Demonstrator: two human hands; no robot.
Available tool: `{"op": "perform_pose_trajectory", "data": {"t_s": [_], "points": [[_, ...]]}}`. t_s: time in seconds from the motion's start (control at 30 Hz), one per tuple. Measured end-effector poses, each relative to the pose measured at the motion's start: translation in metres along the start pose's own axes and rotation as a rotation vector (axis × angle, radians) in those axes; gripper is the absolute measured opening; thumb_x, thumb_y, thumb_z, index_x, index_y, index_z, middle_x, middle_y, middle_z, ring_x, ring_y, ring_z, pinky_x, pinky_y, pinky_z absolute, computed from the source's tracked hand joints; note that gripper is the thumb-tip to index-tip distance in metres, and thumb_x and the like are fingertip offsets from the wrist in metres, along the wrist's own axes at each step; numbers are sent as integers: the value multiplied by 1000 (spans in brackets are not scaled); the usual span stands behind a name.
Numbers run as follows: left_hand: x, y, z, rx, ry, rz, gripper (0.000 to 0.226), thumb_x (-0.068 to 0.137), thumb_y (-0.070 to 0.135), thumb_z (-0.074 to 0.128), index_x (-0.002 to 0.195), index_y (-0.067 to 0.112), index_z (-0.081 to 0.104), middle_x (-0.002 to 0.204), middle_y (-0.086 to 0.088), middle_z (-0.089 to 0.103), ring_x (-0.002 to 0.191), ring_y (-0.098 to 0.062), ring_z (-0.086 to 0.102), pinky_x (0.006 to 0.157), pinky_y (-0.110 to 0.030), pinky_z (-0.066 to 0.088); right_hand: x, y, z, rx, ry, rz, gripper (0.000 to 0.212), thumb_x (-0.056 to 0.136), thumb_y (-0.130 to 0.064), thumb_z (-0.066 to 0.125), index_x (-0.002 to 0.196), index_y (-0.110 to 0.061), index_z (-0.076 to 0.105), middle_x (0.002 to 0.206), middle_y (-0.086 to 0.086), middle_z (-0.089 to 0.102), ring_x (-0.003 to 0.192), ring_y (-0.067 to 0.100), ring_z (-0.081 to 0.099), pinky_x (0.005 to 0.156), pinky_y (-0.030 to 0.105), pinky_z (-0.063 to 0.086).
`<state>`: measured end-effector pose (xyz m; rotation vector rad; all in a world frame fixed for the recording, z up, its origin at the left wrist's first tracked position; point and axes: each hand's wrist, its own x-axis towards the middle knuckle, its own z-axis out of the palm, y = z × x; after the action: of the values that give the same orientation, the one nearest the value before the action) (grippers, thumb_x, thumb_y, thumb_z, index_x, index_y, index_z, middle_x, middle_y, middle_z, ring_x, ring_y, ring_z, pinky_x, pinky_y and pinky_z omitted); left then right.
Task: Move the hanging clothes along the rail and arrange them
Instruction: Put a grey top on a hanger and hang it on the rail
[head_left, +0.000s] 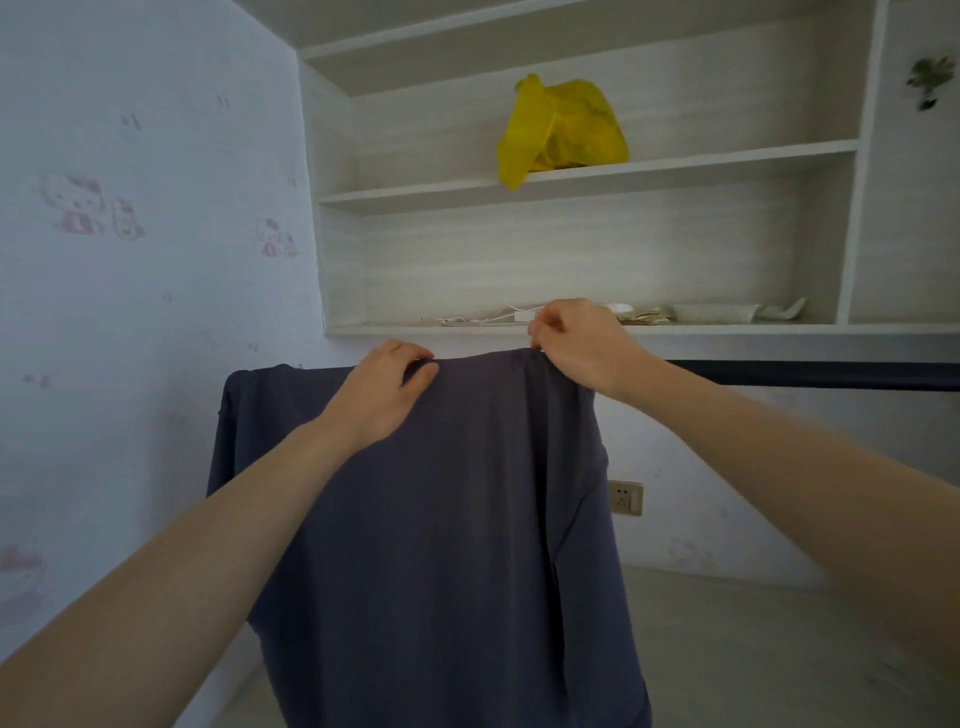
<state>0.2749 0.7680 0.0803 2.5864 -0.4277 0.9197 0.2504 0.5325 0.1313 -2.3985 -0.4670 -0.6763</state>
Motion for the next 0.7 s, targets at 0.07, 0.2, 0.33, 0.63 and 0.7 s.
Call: {"op": "perform_pose_trajectory", "data": {"t_s": [0.07,0.2,0.33,0.63,0.7], "points": [[6,-11,2,7,-14,0,35,99,37,40,115,15,62,109,-1,64,100,-19,57,93,-37,44,9,3,3,-92,-40,33,42,99,-29,35,67,-4,48,72,10,56,77,30,56,65,35,43],[13,-26,5,-87,26,-32,25,100,31,42,90,20,62,87,7,62,84,-16,58,76,-28,40,31,-4,0,-152,-339,259,57,100,-49,28,132,-8,50,138,12,49,124,33,48,88,35,39],[15,-30,7,-160,62,-38,23,99,29,45,95,20,66,91,11,64,84,-6,57,74,-17,40,52,-5,7,-74,-537,412,42,95,-42,43,114,-12,64,115,10,66,101,30,66,92,43,53],[13,-36,7,-221,138,31,19,95,23,54,103,17,70,103,10,63,100,-8,56,93,-23,41,72,5,18,142,-370,398,26,84,-32,66,100,-11,65,95,8,68,77,20,64,61,27,50],[15,-37,8,-224,160,59,17,93,21,58,104,18,70,104,11,62,103,-8,55,96,-24,40,75,11,20,140,-233,349,32,87,-35,63,106,-10,60,95,6,62,78,18,58,58,28,43]]}}
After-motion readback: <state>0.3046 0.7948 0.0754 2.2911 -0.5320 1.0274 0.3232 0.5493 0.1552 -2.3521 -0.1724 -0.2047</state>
